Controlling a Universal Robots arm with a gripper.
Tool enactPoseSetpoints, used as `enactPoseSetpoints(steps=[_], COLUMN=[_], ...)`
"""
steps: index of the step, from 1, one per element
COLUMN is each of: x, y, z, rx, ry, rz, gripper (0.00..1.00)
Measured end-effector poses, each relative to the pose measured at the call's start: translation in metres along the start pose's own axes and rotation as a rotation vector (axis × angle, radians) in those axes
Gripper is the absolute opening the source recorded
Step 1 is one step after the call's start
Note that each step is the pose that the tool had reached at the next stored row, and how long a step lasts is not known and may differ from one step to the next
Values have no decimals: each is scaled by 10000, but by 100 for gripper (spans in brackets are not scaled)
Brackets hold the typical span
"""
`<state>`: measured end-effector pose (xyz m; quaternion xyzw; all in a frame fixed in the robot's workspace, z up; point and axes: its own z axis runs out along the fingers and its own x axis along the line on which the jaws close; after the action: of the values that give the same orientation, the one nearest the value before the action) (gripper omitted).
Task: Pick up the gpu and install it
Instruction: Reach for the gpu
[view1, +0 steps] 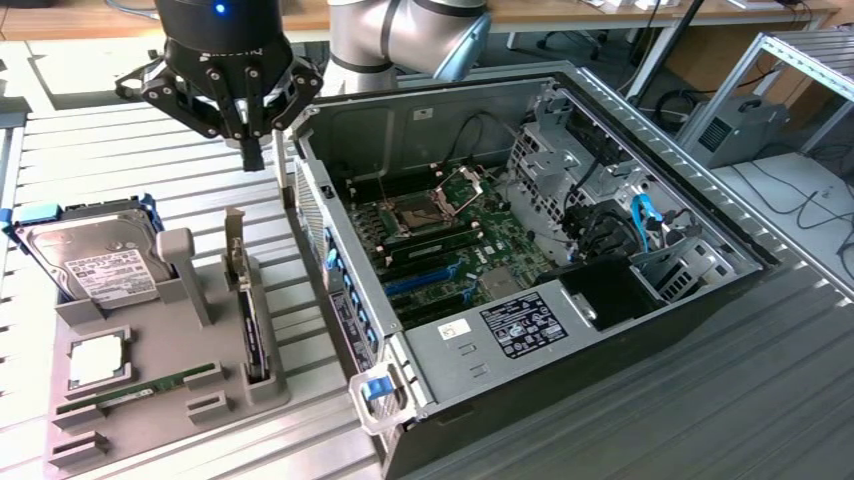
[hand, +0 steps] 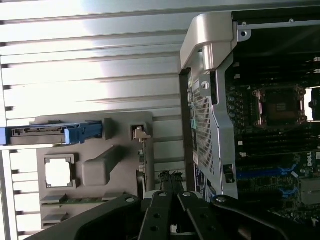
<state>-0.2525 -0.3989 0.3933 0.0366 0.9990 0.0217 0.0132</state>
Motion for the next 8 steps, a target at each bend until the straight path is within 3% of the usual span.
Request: enactPoseSetpoints(steps=[8], x=[51], y=[-4], z=[-2], rx=[1], ry=[0], rz=[0], gripper=[11])
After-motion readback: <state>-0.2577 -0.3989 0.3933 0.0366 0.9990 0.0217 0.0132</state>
